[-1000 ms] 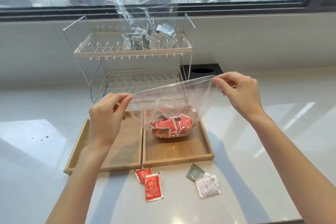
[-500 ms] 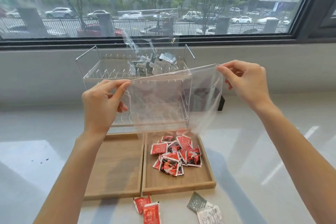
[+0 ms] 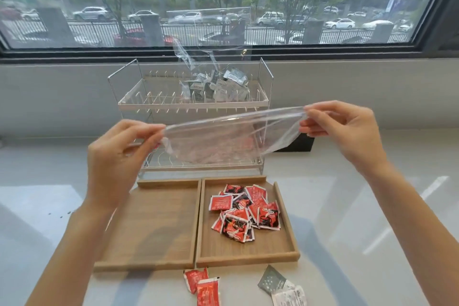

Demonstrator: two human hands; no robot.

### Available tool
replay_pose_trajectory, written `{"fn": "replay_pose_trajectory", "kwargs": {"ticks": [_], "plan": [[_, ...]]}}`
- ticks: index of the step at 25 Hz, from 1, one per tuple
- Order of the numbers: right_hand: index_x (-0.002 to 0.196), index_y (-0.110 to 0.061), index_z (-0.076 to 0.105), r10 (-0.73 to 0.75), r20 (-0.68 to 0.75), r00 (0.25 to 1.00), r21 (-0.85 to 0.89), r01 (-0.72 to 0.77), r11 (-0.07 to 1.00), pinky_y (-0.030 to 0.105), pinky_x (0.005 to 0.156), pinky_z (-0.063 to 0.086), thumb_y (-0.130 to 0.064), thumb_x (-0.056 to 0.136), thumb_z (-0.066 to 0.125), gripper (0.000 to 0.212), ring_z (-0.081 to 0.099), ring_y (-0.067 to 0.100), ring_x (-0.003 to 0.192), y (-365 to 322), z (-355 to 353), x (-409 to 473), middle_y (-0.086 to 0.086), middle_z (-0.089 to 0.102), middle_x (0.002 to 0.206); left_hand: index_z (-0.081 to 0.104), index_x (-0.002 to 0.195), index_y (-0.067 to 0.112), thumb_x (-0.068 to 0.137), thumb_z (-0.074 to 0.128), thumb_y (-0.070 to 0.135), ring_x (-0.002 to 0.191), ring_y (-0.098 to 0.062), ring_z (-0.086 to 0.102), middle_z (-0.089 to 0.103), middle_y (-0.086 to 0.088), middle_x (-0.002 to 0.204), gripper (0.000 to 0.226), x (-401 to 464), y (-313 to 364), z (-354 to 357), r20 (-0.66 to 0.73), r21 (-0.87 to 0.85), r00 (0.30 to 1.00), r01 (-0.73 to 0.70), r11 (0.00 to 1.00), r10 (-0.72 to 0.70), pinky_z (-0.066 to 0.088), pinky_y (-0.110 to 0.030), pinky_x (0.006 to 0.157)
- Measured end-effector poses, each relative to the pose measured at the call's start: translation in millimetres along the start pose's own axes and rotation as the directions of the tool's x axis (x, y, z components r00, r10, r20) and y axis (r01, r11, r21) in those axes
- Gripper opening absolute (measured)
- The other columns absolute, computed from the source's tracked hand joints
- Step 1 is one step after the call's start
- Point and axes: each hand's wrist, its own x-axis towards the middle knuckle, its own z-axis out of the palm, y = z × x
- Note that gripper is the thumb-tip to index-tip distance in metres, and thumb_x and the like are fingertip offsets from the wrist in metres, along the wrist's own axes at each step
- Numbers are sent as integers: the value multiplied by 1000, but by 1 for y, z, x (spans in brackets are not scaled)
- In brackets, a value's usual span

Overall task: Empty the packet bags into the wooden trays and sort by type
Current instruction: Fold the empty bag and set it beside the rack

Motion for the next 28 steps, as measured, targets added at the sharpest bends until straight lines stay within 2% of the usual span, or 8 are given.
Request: {"fn": "replay_pose_trajectory", "kwargs": {"ticks": [3, 9, 13, 16, 20, 24, 26, 28], "plan": [[76, -23, 70, 139, 109, 984, -122, -126, 985, 14, 64, 54, -29, 70, 65, 10, 71, 9, 65, 51, 6, -51, -14, 73, 64, 70, 89, 10, 86, 53, 27, 81, 9, 54, 56, 12, 87, 25, -68, -28, 5, 212, 204, 977, -10, 979, -35, 43, -4, 77], [68, -28, 69, 477, 189, 859, -334, -400, 853, 7, 65, 50, -6, 77, 67, 24, 68, 0, 61, 128, 12, -124, -18, 71, 59, 64, 92, 23, 90, 38, 47, 68, -2, 52, 56, 12, 78, 35, -166, -65, 17, 472, 250, 847, 137, 958, -245, 40, -7, 66], [70, -23, 69, 569, 222, 792, -436, -441, 784, 1, 62, 41, -11, 79, 67, 15, 60, -11, 60, 146, 15, -142, -19, 68, 56, 62, 91, 29, 84, 40, 51, 68, -1, 50, 50, 17, 83, 32, -197, -83, 24, 555, 316, 741, 232, 920, -377, 42, -15, 64], [67, -31, 65, 638, 260, 724, -519, -453, 725, 8, 69, 43, -16, 79, 67, 19, 59, -7, 66, 151, 15, -148, -12, 68, 72, 60, 96, 34, 75, 41, 60, 73, 9, 51, 50, 38, 84, 38, -204, -90, 27, 597, 343, 656, 313, 886, -462, 42, -17, 71], [75, -38, 63, 667, 355, 655, -585, -401, 705, 10, 73, 43, -29, 78, 67, 10, 58, -1, 82, 148, 11, -141, -5, 66, 92, 59, 82, 57, 58, 30, 87, 77, 9, 52, 51, 36, 91, 48, -185, -88, 22, 643, 364, 552, 391, 845, -532, 41, -10, 66], [91, -25, 64, 632, 251, 734, -607, -389, 693, 14, 70, 39, -30, 85, 57, 10, 57, 1, 82, 147, 15, -114, 0, 58, 105, 60, 78, 45, 75, 41, 61, 70, -2, 53, 55, 9, 73, 25, -161, -84, 30, 551, 367, 573, 487, 793, -607, 35, -10, 65], [102, -17, 63, 622, 176, 763, -588, -425, 688, 20, 78, 36, -26, 89, 52, 19, 55, 10, 89, 150, 24, -96, 4, 61, 110, 67, 89, 20, 89, 46, 34, 78, -15, 56, 59, -5, 84, 25, -151, -93, 43, 413, 402, 608, 547, 734, -678, 32, -17, 66], [113, -13, 59, 628, 121, 769, -561, -468, 682, 22, 84, 36, -24, 91, 48, 27, 56, 16, 98, 157, 36, -77, 7, 63, 117, 60, 107, 5, 92, 45, 20, 94, -22, 54, 60, -14, 106, 26, -141, -106, 55, 274, 370, 552, 695, 616, -788, 39, -26, 81]]}}
